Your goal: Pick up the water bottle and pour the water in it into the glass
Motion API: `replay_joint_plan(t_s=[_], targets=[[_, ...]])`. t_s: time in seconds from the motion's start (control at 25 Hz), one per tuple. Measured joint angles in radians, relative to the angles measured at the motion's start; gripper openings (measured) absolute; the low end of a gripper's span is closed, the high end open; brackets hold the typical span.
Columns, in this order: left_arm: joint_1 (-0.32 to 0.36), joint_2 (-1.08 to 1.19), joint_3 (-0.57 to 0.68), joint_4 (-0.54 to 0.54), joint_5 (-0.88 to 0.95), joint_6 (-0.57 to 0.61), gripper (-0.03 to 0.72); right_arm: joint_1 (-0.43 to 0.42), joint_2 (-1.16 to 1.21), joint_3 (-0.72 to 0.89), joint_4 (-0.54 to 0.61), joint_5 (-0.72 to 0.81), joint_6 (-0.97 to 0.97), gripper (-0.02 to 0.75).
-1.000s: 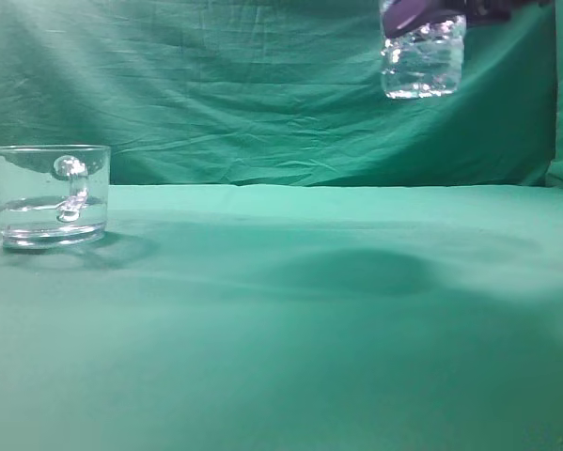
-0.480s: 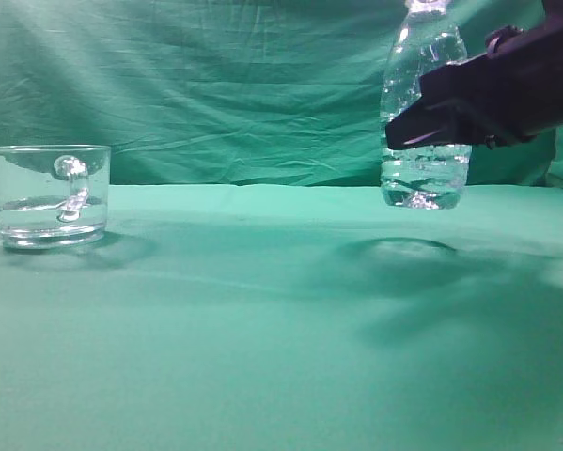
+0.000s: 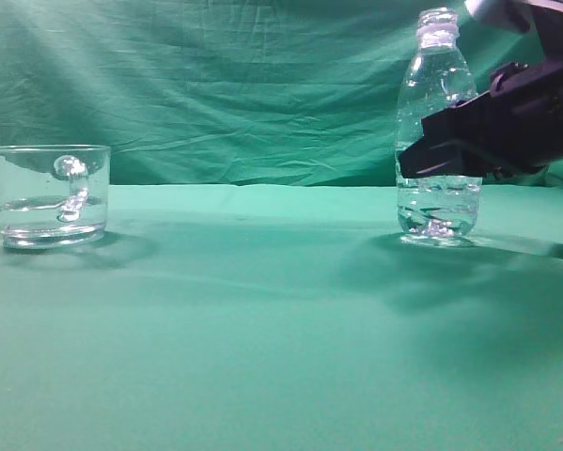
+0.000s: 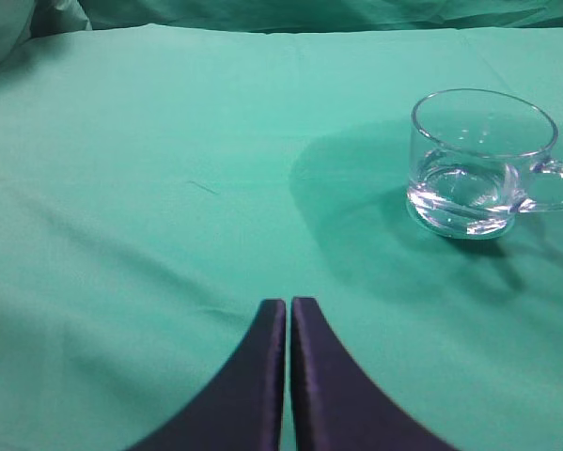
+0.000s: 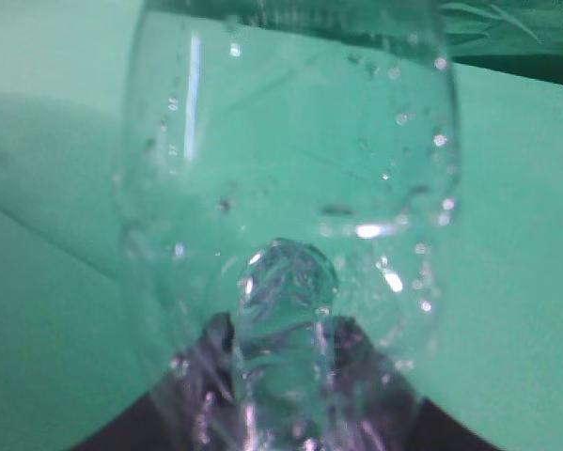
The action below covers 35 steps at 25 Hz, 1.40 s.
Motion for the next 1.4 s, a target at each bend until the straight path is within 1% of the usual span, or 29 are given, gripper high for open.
replay_joint_plan(t_s=[0.2, 0.24, 0.32, 0.48, 0.52, 0.56, 0.68, 0.72, 0.76, 1.04, 1.16, 1.24, 1.32, 1.4], targets=[[0.000, 0.000, 0.000, 0.000, 0.000, 0.000, 0.000, 0.000, 0.000, 0.000, 0.002, 0.007, -0.002, 0.239], [0.000, 0.000, 0.000, 0.000, 0.000, 0.000, 0.000, 0.000, 0.000, 0.000, 0.002, 0.002, -0.002, 0.300], [0.000, 0.000, 0.000, 0.000, 0.000, 0.000, 0.000, 0.000, 0.000, 0.000, 0.002, -0.014, -0.003, 0.382], [0.000, 0.000, 0.000, 0.000, 0.000, 0.000, 0.000, 0.000, -0.006, 0.000, 0.002, -0.040, 0.008, 0.589], [0.000, 0.000, 0.000, 0.000, 0.000, 0.000, 0.000, 0.000, -0.013, 0.000, 0.002, -0.037, 0.020, 0.631], [0.000, 0.000, 0.000, 0.000, 0.000, 0.000, 0.000, 0.000, -0.027, 0.000, 0.004, -0.024, 0.041, 0.657], [0.000, 0.000, 0.000, 0.000, 0.000, 0.000, 0.000, 0.000, -0.090, 0.000, 0.006, 0.031, 0.090, 0.646], [0.000, 0.000, 0.000, 0.000, 0.000, 0.000, 0.000, 0.000, -0.127, 0.000, 0.006, 0.057, 0.102, 0.688], [0.000, 0.000, 0.000, 0.000, 0.000, 0.000, 0.000, 0.000, -0.163, 0.000, 0.006, 0.077, 0.110, 0.671], [0.000, 0.000, 0.000, 0.000, 0.000, 0.000, 0.000, 0.000, -0.461, 0.002, 0.006, 0.204, 0.126, 0.671], [0.000, 0.000, 0.000, 0.000, 0.000, 0.000, 0.000, 0.000, -0.604, 0.002, -0.003, 0.304, 0.181, 0.509], [0.000, 0.000, 0.000, 0.000, 0.000, 0.000, 0.000, 0.000, -0.699, 0.004, -0.020, 0.367, 0.244, 0.387], [0.000, 0.000, 0.000, 0.000, 0.000, 0.000, 0.000, 0.000, -0.801, 0.006, -0.061, 0.422, 0.316, 0.233], [0.000, 0.000, 0.000, 0.000, 0.000, 0.000, 0.000, 0.000, -0.888, 0.008, -0.141, 0.462, 0.417, 0.097]])
